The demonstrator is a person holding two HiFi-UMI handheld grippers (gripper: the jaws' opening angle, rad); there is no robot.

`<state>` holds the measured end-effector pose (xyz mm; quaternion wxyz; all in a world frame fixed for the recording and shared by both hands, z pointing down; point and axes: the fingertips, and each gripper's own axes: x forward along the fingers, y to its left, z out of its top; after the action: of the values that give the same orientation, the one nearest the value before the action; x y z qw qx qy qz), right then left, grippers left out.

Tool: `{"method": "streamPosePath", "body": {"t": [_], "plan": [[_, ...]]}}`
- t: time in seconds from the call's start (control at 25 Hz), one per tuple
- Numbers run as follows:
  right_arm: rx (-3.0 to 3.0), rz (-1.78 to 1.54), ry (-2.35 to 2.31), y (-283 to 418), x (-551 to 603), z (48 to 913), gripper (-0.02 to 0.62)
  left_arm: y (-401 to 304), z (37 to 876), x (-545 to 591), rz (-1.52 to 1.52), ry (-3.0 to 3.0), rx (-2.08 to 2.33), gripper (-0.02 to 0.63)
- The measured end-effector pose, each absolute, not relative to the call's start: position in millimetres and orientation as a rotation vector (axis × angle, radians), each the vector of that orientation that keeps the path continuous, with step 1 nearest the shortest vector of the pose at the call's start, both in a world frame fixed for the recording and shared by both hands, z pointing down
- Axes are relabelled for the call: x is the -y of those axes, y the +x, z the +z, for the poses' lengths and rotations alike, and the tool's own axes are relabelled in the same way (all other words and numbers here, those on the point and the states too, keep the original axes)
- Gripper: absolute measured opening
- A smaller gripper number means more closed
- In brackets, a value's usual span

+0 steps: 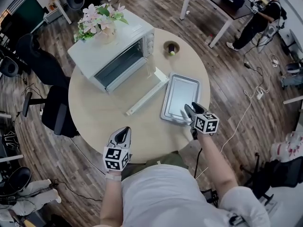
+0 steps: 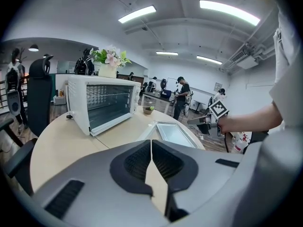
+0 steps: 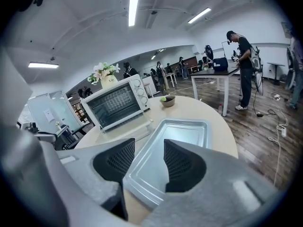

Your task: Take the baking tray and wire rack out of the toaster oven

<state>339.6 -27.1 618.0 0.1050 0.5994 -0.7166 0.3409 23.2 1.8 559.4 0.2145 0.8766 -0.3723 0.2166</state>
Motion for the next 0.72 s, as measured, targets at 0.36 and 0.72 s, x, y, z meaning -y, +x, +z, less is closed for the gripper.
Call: {"method": "streamPosePath", "body": {"t": [0.36,0.72], "plan": [[2.243,1.030,1.690,248.3,30.9,591.5,0.190,-26.1,554.1,6.6,0.574,2.422,1.029,-0.008],[2.393,1.028,1.632,164.1,57.6,564.4,0.190,-78.2,549.2,26.6,0.555,2.415,1.040,-0.008]]}}
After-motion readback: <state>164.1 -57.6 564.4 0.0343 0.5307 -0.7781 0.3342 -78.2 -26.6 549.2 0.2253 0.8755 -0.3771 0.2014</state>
